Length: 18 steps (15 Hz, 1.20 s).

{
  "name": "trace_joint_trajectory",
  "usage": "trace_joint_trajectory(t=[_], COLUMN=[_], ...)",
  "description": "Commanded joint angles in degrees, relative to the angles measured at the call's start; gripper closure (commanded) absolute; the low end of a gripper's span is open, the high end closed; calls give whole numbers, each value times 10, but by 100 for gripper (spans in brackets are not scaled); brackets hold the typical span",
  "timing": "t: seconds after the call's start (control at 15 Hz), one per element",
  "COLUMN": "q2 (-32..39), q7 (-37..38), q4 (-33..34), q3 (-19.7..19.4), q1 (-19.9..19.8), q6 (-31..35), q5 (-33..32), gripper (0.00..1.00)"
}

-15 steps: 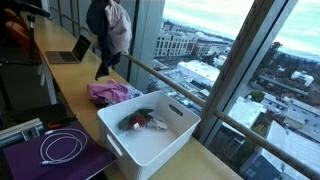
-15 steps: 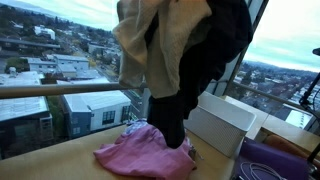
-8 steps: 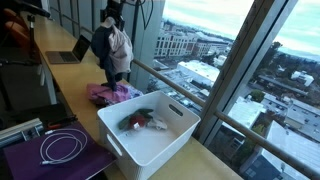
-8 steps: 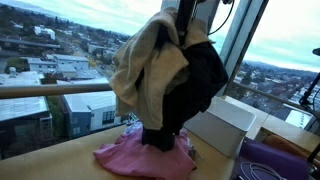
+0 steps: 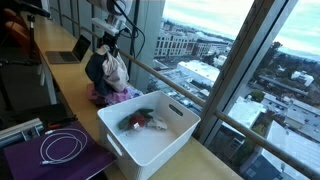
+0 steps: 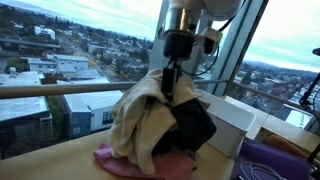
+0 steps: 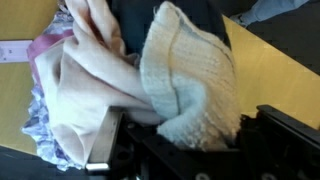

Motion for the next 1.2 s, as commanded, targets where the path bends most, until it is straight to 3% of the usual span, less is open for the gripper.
trace_joint_trajectory(t=[0.0, 0.13, 0.2, 0.27, 0.87, 1.13], q2=[10, 18, 17, 15, -79, -108], q7=[13, 11, 14, 16, 13, -4], q4=[-29, -31, -28, -25, 8, -10], q3=[2, 2, 2, 1, -30, -68], q1=[6, 10, 13, 14, -35, -82], q6=[14, 6, 0, -4, -19, 13], q5=[13, 7, 4, 3, -11, -34], gripper=[99, 99, 71, 71, 6, 0])
